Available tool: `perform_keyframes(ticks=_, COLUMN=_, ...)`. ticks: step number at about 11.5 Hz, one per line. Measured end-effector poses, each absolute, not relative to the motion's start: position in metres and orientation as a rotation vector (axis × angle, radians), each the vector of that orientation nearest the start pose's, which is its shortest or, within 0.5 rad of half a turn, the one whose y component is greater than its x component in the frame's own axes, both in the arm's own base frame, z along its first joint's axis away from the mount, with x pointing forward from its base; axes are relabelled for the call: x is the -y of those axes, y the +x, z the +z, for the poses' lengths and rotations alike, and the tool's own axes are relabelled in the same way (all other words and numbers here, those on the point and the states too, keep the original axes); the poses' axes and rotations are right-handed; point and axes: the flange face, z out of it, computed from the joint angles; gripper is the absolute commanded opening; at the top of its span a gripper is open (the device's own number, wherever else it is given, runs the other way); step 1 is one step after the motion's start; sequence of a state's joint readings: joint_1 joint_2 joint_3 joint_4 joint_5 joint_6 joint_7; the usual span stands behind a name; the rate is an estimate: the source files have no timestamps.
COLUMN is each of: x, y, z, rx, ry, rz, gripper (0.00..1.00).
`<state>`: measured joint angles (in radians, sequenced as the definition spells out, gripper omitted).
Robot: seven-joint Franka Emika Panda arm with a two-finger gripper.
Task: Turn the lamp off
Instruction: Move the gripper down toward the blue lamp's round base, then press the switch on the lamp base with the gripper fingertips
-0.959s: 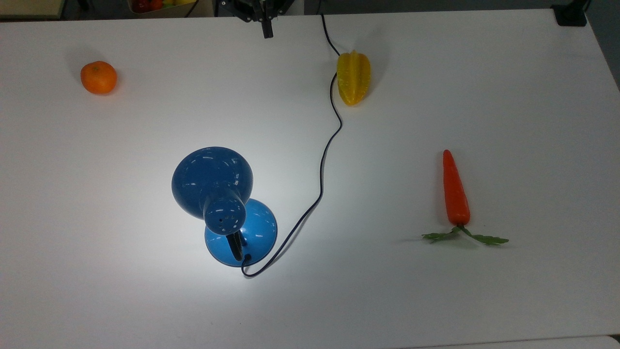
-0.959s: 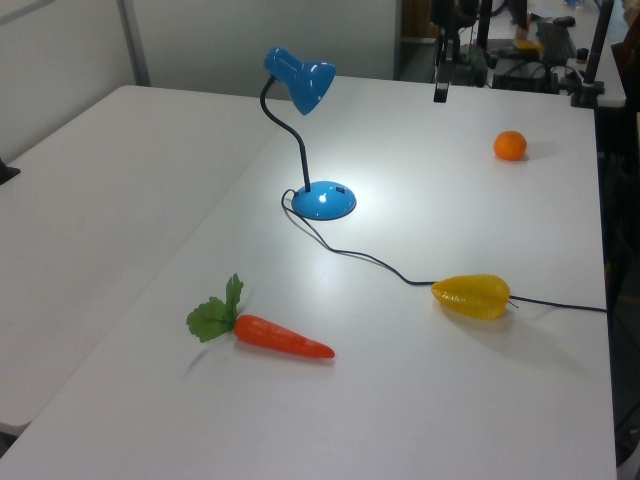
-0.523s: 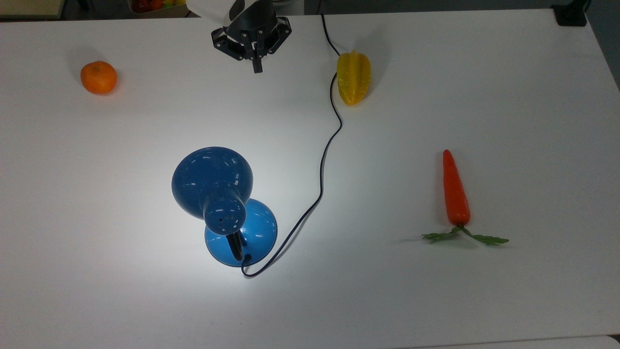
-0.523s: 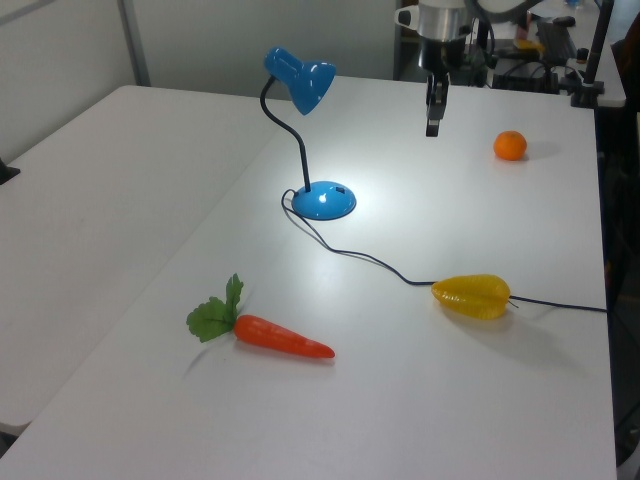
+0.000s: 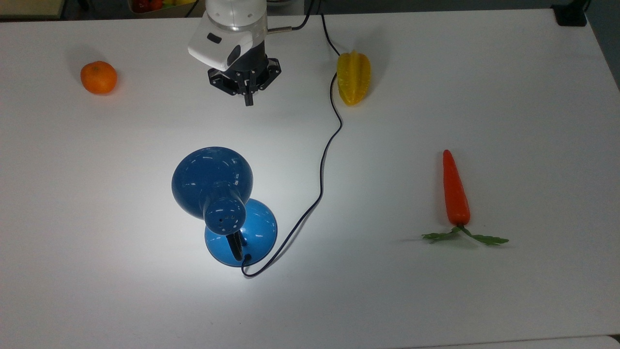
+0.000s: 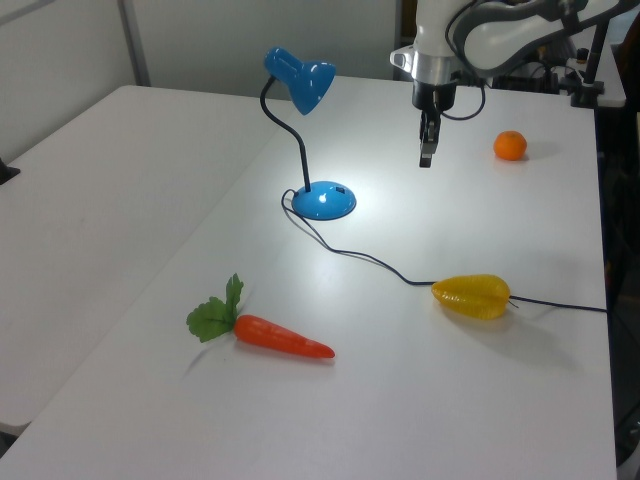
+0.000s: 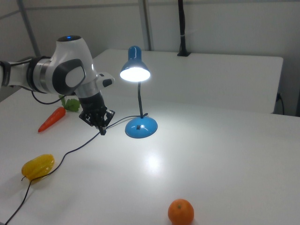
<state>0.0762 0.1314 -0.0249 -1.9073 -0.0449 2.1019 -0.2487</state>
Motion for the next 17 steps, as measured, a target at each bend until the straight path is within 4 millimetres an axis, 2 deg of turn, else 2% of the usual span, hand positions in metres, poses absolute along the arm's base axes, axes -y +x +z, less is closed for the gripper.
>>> perform_keyframes(ticks=3, x=-0.016, y=0.606, z=0.403, rx=0.484, ry=-3.158, rz=-0.185, gripper=0.0)
perform_keyframes(ticks=6, x=-0.006, y=0.62, z=0.387, rx=0.463, ry=-3.165, rz=-0.318, gripper=0.0)
perform_keyframes(ticks=8, x=0.008, y=0.629, z=0.378, rx=0.424, ry=-3.171, rz=-0.413, gripper=0.0)
perform_keyframes(ticks=13, x=0.016, y=0.652, z=0.356, rx=0.227, ry=-3.071, rz=-0.751, gripper=0.0)
perform_keyframes(ticks=17, x=0.018, y=0.659, z=0.339, rx=0.153, ry=-3.04, rz=-0.849, gripper=0.0)
